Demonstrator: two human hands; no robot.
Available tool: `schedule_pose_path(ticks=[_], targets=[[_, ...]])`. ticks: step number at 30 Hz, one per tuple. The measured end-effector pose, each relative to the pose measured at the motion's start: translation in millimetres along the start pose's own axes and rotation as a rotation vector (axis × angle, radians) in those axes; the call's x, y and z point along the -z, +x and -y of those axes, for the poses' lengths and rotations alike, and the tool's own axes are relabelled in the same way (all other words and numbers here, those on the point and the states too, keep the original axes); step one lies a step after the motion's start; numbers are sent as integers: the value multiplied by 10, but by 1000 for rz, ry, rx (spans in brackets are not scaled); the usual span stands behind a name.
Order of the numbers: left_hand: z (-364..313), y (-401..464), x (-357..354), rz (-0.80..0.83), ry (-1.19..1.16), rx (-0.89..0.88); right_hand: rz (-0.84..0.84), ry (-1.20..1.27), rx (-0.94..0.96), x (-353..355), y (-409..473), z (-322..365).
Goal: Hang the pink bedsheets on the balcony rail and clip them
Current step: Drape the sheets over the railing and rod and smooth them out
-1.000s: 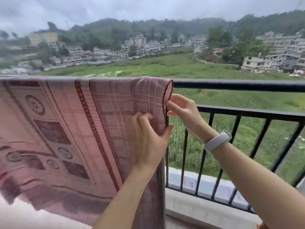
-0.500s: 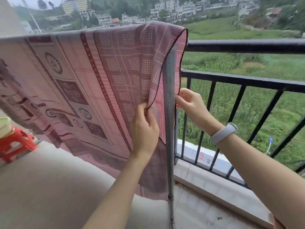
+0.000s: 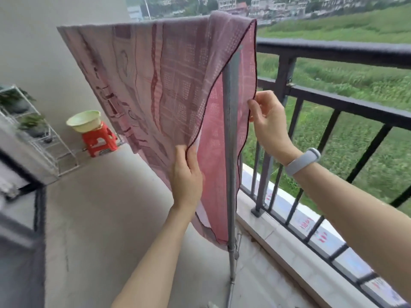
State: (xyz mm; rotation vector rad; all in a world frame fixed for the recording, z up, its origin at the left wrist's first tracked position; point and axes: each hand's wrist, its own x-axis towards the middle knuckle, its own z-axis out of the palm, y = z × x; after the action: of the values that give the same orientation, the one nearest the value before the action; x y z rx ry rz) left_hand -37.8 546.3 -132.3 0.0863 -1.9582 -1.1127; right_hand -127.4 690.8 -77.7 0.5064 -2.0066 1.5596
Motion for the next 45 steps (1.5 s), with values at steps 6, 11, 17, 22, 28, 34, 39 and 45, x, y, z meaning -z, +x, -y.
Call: schedule_pose_path(ticks=[6, 11, 17, 22, 28, 34, 39, 45], targets=[[189, -607, -319, 142, 25, 124, -28, 142, 127, 39, 102, 208], [223, -763, -409, 276, 10, 272, 291, 60, -16, 22, -416, -297], [301, -803, -259, 149, 106, 293, 434, -169, -161, -24, -701, -747], [343, -868, -262, 161, 148, 306, 333, -200, -213, -12, -711, -797], [566, -682, 82, -69, 240, 312, 154, -116, -154, 25, -504, -624], [373, -934, 293, -113, 223, 263, 187, -113, -126, -47, -734, -756], [116, -1176, -288, 254, 78, 204, 216, -107, -216, 14, -766, -879], [364, -1219, -202, 152, 117, 164, 284, -125, -231, 196, -788, -965]])
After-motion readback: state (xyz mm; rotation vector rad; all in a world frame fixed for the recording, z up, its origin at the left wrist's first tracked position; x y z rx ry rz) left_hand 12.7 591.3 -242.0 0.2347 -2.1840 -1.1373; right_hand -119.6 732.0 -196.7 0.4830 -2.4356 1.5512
